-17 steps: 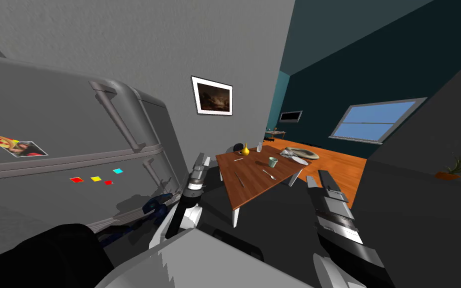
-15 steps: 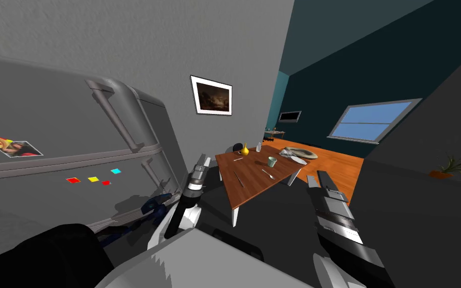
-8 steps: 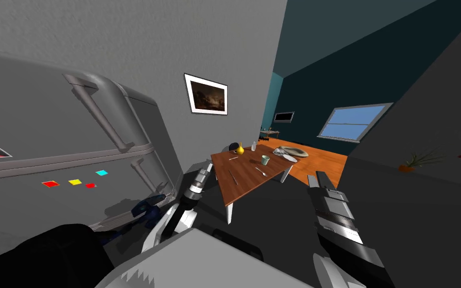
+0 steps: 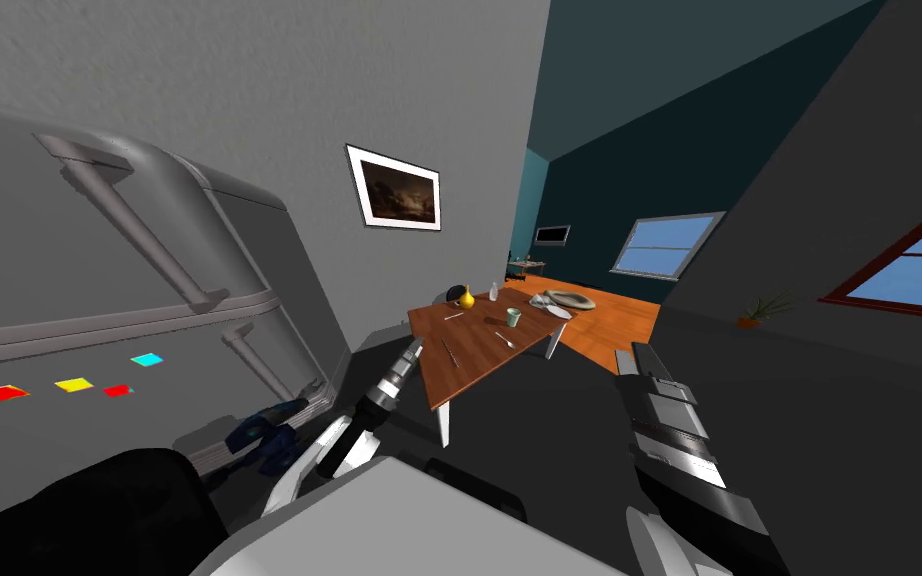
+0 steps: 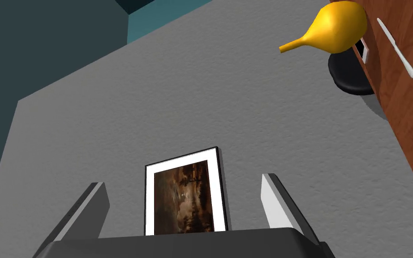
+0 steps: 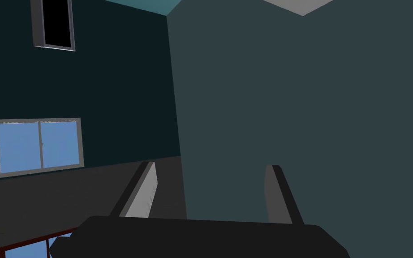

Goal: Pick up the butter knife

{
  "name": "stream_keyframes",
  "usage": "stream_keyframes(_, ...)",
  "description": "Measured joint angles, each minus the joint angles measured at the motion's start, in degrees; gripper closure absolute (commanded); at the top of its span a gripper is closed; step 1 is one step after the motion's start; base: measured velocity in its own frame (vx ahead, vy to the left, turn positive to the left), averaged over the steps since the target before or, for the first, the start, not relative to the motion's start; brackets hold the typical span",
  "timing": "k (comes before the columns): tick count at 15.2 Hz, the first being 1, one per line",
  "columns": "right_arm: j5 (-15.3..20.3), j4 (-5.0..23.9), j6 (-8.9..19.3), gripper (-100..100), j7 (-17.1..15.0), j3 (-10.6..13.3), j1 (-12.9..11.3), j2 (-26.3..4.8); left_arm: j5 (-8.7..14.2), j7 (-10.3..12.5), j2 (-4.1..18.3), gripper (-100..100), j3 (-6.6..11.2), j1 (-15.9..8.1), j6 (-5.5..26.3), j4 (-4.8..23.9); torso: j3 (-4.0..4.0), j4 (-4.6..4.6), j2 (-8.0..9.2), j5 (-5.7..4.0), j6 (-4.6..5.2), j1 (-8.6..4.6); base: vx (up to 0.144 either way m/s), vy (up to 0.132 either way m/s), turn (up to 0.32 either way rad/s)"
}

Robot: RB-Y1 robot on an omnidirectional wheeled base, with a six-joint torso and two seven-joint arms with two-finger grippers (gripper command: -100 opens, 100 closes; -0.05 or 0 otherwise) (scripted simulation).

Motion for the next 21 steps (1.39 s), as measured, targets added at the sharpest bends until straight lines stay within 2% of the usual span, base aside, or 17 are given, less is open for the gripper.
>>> stream_keyframes(2,0.0,0.0,0.0,0,0.0,0.0,0.0,0.0,-0.4,0.8,1.5,-100,-0.01,-0.4,1.8,1.9,-0.01,0.00,-0.01,0.01,0.01,0.02,0.052,-0.151,-0.183)
stream_keyframes(6,0.0,0.0,0.0,0,0.0,0.0,0.0,0.0,-1.6,2.8,4.7,-100,-0.41,1.4,6.1,5.0,-0.08,-0.03,-0.13,-0.01,-0.01,-0.03,0.080,-0.137,-0.136)
stream_keyframes(8,0.0,0.0,0.0,0,0.0,0.0,0.0,0.0,-2.1,4.0,6.9,-100,-0.26,1.7,7.6,8.1,-0.11,-0.04,-0.19,0.00,0.00,-0.04,0.108,-0.149,-0.166)
stream_keyframes(10,0.0,0.0,0.0,0,0.0,0.0,0.0,0.0,-2.7,4.6,7.6,-100,-0.65,1.8,9.6,9.5,-0.12,-0.04,-0.20,0.00,-0.01,0.06,0.089,-0.086,-0.093)
stream_keyframes(14,0.0,0.0,0.0,0,0.0,0.0,0.0,0.0,-3.7,6.1,9.9,-100,-0.81,3.5,12.9,12.1,-0.11,-0.04,-0.19,0.02,-0.01,0.12,0.101,-0.091,-0.138)
stream_keyframes(16,0.0,0.0,0.0,0,0.0,0.0,0.0,0.0,-4.1,7.0,11.3,-100,-0.91,3.3,14.5,14.6,-0.15,-0.05,-0.27,0.03,0.00,0.17,0.129,-0.093,-0.141)
stream_keyframes(21,0.0,0.0,0.0,0,0.0,0.0,0.0,0.0,-5.3,9.6,14.9,-100,-0.96,5.2,19.4,18.2,-0.19,-0.07,-0.34,0.00,-0.01,0.04,0.130,-0.107,-0.138)
